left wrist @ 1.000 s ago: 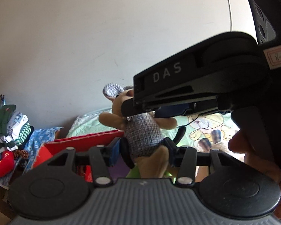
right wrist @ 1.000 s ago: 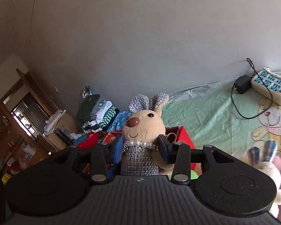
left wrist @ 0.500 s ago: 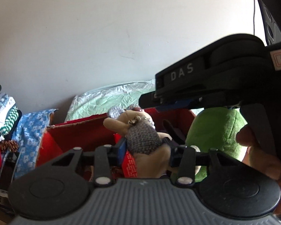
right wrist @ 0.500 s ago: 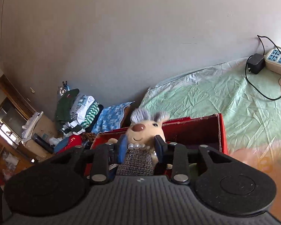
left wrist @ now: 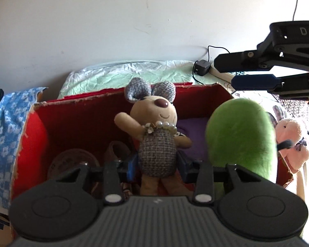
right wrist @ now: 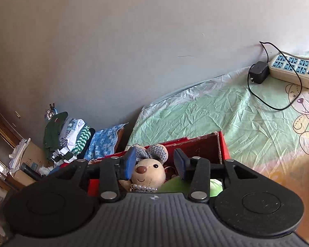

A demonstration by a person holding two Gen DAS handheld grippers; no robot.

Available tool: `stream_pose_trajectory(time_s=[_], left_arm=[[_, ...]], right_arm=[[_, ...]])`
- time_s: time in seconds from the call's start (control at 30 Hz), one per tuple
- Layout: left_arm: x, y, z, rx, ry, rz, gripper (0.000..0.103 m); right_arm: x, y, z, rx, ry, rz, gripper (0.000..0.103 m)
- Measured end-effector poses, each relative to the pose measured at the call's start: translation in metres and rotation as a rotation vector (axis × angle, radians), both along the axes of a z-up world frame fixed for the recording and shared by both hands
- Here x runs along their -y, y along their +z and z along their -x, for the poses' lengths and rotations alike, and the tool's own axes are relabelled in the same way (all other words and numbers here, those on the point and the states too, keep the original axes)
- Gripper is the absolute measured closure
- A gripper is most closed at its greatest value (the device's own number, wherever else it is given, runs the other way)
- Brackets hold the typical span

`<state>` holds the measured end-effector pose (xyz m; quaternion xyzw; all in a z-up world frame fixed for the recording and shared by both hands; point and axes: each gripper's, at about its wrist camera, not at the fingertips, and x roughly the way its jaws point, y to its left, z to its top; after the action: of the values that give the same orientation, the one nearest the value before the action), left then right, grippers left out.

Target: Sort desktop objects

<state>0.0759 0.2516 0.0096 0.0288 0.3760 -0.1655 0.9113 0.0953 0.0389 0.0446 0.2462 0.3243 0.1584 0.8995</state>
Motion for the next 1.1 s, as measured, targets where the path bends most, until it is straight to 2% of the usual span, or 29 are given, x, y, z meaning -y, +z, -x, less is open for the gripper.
stream_pose_trajectory(time_s=[0.13, 0.3, 0.4, 0.5, 0.6, 0.63, 0.7, 0.77, 0.8, 0.83, 0.93, 1.1], left_arm=[[0.011, -0.012, -0.002, 0.005, -0.027, -0.077, 0.061], [0.013, 0.007, 0.024, 0.083, -0.063, -0.142, 0.060], [0.003, 0.032, 0.047, 0.181, -0.060, -0.136, 0.058], [-0.005, 0.047, 0.053, 0.225, -0.093, -0.095, 0.056], [0.010, 0.050, 0.055, 0.192, -0.194, -0.022, 0.054], [0.019, 0.046, 0.054, 0.171, -0.225, -0.018, 0.053], [0.037, 0.035, 0.052, 0.128, -0.273, -0.022, 0.045], [0.049, 0.022, 0.046, 0.081, -0.284, -0.046, 0.044], [0.052, 0.018, 0.043, 0.065, -0.285, -0.045, 0.038], [0.053, 0.014, 0.038, 0.046, -0.285, -0.034, 0.037], [0.055, 0.005, 0.030, -0.010, -0.278, 0.001, 0.042], [0.048, 0.004, 0.027, -0.012, -0.241, 0.068, 0.049]], right_arm=[[0.003, 0.006, 0.010, 0.009, -0.024, -0.005, 0.058], [0.000, 0.012, 0.020, -0.005, -0.016, 0.065, 0.059], [0.001, 0.015, 0.028, -0.015, -0.034, 0.133, 0.058], [0.005, 0.011, 0.032, -0.043, -0.018, 0.149, 0.058], [0.009, 0.002, 0.029, -0.098, -0.024, 0.141, 0.058], [0.010, -0.001, 0.028, -0.114, -0.020, 0.129, 0.058], [0.010, -0.004, 0.028, -0.140, -0.009, 0.103, 0.058], [0.011, -0.007, 0.027, -0.163, 0.000, 0.081, 0.058], [0.010, -0.007, 0.029, -0.166, 0.000, 0.085, 0.058], [0.010, -0.008, 0.029, -0.169, 0.001, 0.084, 0.058], [0.008, -0.009, 0.028, -0.182, 0.005, 0.082, 0.058], [0.008, -0.016, 0.026, -0.222, -0.002, 0.044, 0.055]])
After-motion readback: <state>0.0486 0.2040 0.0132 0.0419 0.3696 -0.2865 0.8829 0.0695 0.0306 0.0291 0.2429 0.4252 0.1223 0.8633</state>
